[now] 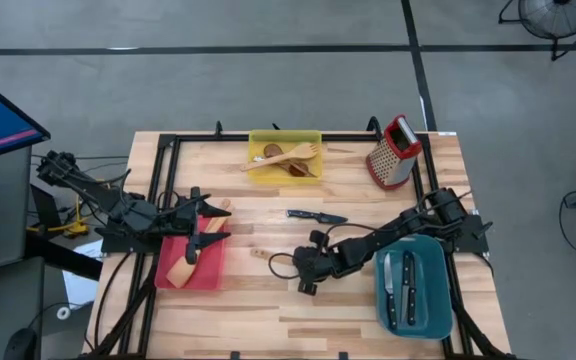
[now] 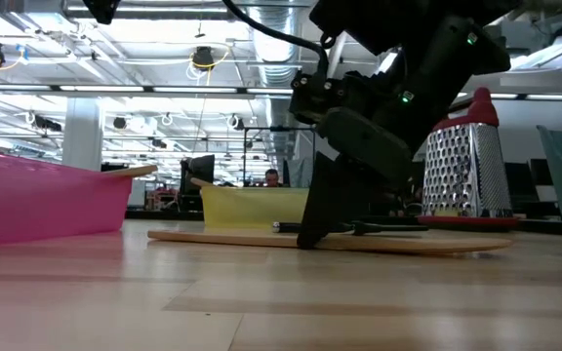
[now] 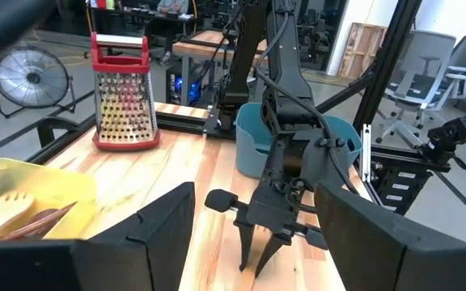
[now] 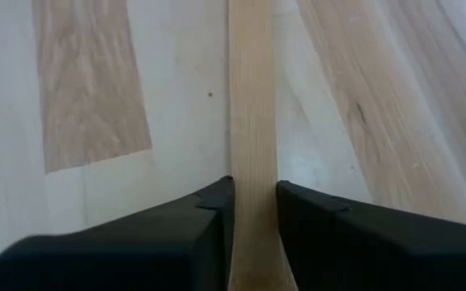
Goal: Pick & Place Kitchen Items
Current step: Put the brown serving spoon into the yellow bin
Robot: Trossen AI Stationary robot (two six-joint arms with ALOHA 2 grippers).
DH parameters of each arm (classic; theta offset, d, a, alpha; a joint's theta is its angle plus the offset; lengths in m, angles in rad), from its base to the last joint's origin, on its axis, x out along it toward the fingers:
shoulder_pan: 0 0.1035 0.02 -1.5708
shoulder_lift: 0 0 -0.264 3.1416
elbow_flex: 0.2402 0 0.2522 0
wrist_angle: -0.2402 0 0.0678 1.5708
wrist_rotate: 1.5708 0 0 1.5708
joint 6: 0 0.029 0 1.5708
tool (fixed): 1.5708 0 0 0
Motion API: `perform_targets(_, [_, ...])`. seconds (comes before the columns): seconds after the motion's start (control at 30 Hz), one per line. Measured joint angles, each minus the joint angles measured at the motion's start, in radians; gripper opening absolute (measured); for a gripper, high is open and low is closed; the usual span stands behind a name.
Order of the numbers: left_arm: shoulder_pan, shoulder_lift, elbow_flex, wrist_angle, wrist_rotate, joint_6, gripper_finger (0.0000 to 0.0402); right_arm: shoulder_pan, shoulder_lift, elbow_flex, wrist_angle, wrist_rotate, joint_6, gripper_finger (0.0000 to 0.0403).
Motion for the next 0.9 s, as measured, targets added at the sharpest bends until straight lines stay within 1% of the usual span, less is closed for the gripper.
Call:
perform_targets(0.23, [0.000, 0.000, 0.000, 0.000, 0.000, -0.002, 0.0237, 0.001, -0.030, -0.007, 0.011, 0.010, 0.003, 0.0074])
perform_targets(0.4, [0.000, 0.000, 0.000, 0.000, 0.000, -0.018, 0.0237, -0.002, -0.082, -0.011, -0.005, 0.023, -0.010, 0.0079])
perform_targets(0.53, [0.000, 0.000, 0.000, 0.000, 0.000, -0.018, 0.0237, -0.001, -0.142, -0.009, -0.015, 0.043, -0.016, 0.0080])
perform_targets(0.9, [0.000, 0.000, 0.000, 0.004, 0.000, -0.018, 0.0237, 0.001, -0.318, -0.005, -0.006, 0.048, -0.068, 0.0081])
